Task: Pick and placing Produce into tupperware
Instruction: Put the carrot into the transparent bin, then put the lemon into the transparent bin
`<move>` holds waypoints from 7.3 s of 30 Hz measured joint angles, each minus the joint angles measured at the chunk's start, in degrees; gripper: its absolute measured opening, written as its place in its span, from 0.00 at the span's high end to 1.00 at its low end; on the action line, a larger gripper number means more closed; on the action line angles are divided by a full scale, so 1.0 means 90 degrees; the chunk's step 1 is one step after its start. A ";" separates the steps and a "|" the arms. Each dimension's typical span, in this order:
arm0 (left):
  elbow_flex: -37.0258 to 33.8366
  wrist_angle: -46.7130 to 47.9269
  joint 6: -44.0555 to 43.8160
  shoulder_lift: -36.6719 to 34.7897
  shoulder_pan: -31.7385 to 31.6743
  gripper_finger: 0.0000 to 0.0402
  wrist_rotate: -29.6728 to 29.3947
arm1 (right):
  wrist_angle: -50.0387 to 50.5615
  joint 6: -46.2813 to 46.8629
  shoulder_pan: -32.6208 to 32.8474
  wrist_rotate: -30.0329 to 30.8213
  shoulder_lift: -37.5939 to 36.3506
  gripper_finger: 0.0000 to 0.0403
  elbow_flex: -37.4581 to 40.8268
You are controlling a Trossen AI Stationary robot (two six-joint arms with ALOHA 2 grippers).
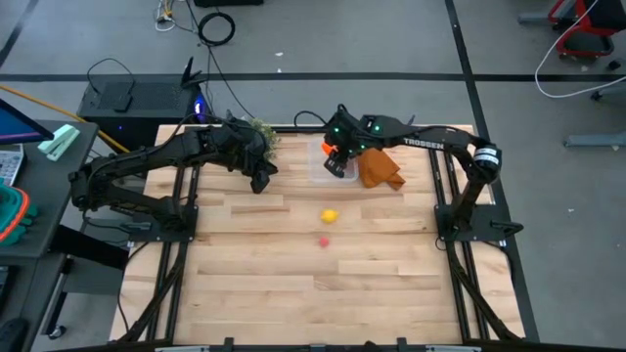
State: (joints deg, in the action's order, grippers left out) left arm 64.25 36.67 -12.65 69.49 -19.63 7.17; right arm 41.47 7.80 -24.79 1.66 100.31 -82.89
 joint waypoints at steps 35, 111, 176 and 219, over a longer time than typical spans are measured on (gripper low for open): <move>0.0000 0.0002 0.0040 0.0000 -0.0001 0.87 -0.0001 | 0.1730 0.3627 -0.0260 -0.0518 0.1942 0.63 -0.1979; 0.0000 0.0041 -0.0006 0.0000 0.0001 0.87 0.0001 | 0.1461 0.4943 -0.0205 -0.0591 0.2762 0.65 -0.1967; 0.0000 0.0046 0.0001 0.0000 -0.0001 0.87 -0.0001 | 0.1695 -0.0436 0.2136 -0.0120 0.0253 0.55 -0.0259; 0.0002 0.0160 -0.0023 0.0000 -0.0001 0.87 -0.0001 | -0.0780 -0.1393 0.2561 -0.0572 0.1321 0.42 0.0928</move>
State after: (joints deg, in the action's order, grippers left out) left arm 64.27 38.11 -12.86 69.49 -19.64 7.16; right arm 34.46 -4.73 -1.74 -3.49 112.20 -74.54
